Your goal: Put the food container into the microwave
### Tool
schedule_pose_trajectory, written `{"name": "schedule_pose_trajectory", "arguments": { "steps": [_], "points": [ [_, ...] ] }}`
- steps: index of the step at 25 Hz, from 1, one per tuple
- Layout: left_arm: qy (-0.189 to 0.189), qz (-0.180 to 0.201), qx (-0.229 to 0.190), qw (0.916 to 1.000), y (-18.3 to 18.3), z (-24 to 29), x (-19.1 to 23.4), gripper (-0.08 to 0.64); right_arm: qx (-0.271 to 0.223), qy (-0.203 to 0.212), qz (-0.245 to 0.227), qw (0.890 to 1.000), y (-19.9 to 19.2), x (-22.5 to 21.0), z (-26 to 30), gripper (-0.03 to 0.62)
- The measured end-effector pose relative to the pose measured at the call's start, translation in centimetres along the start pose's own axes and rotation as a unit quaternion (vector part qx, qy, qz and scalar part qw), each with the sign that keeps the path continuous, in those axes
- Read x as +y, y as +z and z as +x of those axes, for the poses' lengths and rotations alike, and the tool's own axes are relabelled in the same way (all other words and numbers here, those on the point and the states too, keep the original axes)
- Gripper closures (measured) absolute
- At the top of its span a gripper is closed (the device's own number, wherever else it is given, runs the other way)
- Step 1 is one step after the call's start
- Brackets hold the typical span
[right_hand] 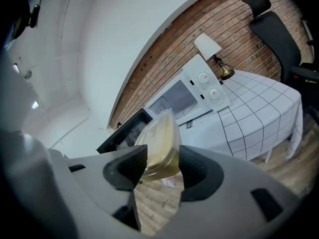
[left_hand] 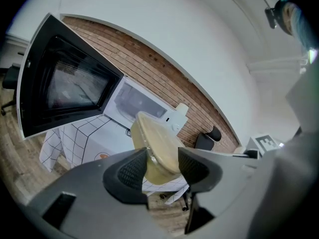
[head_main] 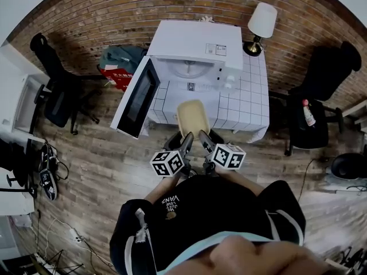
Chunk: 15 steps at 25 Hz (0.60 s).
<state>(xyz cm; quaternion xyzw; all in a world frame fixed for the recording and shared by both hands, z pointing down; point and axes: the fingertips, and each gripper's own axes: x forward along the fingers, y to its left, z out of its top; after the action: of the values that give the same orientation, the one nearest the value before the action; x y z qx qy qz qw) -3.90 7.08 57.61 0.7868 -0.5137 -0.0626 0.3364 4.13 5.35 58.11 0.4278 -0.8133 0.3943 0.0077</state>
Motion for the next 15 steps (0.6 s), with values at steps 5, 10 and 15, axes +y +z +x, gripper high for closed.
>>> {"name": "schedule_pose_trajectory", "arguments": {
  "steps": [5,10,15],
  "points": [
    [-0.008,0.002,0.003,1.0,0.9,0.0,1.4,0.36,-0.01,-0.008,0.002,1.0,-0.1,0.7,1.4,0.41],
    [-0.015,0.001,0.004,0.9999,1.6,0.7,2.3,0.359,-0.015,-0.015,0.002,1.0,0.3,0.7,2.6,0.41],
    [-0.013,-0.003,0.003,0.9999,2.5,2.1,3.0,0.359,-0.014,-0.017,0.003,1.0,1.3,0.2,3.9,0.41]
  ]
}}
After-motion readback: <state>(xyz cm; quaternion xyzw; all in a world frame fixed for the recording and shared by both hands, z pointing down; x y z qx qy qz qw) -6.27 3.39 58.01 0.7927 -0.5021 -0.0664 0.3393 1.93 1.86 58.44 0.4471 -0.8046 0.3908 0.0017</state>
